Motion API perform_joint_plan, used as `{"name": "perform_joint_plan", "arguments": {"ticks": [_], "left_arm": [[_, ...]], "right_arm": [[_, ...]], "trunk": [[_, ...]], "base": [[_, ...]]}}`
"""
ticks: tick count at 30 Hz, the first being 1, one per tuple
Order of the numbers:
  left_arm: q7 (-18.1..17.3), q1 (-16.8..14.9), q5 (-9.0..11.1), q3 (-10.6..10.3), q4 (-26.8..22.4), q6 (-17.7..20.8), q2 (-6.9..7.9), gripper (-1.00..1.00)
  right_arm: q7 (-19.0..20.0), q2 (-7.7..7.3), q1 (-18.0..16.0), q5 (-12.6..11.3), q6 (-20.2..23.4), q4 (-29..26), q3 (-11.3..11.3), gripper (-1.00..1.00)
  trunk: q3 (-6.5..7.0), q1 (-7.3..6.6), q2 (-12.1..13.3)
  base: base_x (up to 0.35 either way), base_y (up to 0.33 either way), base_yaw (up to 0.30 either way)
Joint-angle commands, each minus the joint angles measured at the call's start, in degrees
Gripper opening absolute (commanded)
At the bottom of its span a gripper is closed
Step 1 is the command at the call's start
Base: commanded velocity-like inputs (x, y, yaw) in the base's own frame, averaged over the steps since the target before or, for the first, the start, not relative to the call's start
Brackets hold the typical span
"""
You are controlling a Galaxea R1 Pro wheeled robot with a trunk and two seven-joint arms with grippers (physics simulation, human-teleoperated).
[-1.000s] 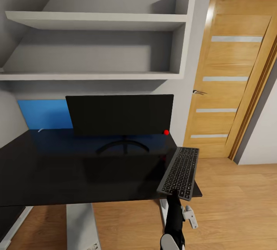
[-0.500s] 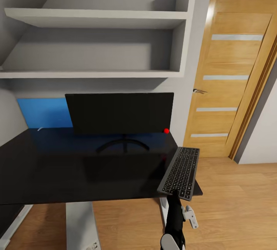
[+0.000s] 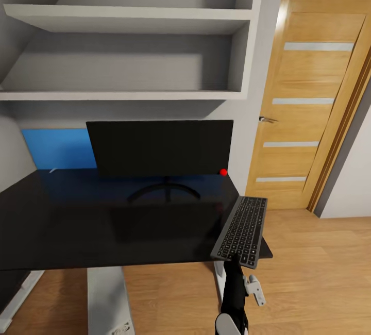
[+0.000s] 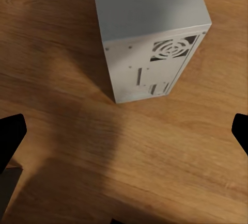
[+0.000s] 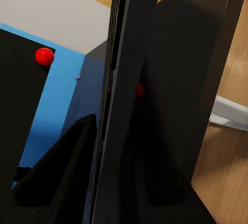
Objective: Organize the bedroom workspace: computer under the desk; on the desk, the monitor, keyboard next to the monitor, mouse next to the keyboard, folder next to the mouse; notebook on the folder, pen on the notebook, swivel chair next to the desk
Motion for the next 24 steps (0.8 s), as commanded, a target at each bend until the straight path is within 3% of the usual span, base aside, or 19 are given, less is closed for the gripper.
{"name": "perform_joint_plan", "arguments": {"ticks": [1,24], "left_arm": [[0.0,0.0,0.6,0.0,-0.1,-0.1,-0.03,1.00],[0.0,0.0,0.5,-0.1,-0.1,-0.2,0.06,1.00]], "right_arm": [[-0.5,-0.03,-0.1,-0.1,-0.2,0.0,0.2,-1.00],[-0.6,-0.03,-0.1,-0.1,-0.2,0.1,0.2,-1.00]], "trunk": [[-0.24,0.23,-0.4],[-4.36,5.28,-9.7]], "base": [[0.000,0.000,0.000],[0.000,0.000,0.000]]}}
